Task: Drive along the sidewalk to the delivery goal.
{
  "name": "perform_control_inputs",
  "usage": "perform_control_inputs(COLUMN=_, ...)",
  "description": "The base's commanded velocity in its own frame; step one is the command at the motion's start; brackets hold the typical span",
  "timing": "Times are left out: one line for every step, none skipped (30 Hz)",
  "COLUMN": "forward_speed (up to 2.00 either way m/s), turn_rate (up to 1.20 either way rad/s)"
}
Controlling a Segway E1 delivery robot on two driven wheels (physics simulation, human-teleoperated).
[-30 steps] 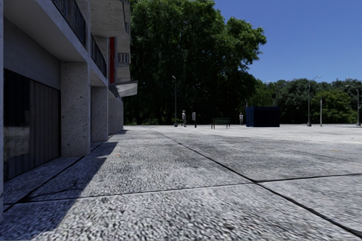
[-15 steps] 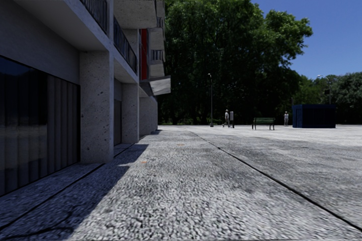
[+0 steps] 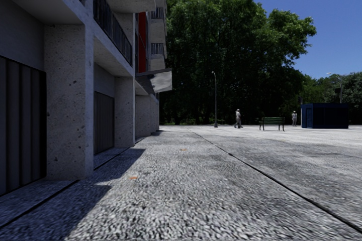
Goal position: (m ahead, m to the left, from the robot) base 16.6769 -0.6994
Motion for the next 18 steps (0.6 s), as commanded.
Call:
perform_control_inputs(forward_speed=2.0, turn_rate=0.0)
perform_control_inputs(forward_speed=2.0, turn_rate=0.0)
perform_control_inputs(forward_speed=2.0, turn_rate=0.0)
perform_control_inputs(forward_speed=2.0, turn_rate=0.0)
perform_control_inputs(forward_speed=2.0, turn_rate=0.0)
perform_control_inputs(forward_speed=2.0, turn_rate=0.0)
perform_control_inputs(forward_speed=2.0, turn_rate=0.0)
perform_control_inputs(forward_speed=2.0, turn_rate=0.0)
perform_control_inputs(forward_speed=2.0, turn_rate=0.0)
perform_control_inputs(forward_speed=2.0, turn_rate=0.0)
perform_control_inputs(forward_speed=2.0, turn_rate=0.0)
perform_control_inputs(forward_speed=2.0, turn_rate=0.0)
perform_control_inputs(forward_speed=2.0, turn_rate=0.0)
perform_control_inputs(forward_speed=2.0, turn_rate=0.0)
perform_control_inputs(forward_speed=2.0, turn_rate=0.0)
perform_control_inputs(forward_speed=2.0, turn_rate=0.0)
perform_control_inputs(forward_speed=2.0, turn_rate=0.0)
perform_control_inputs(forward_speed=2.0, turn_rate=0.0)
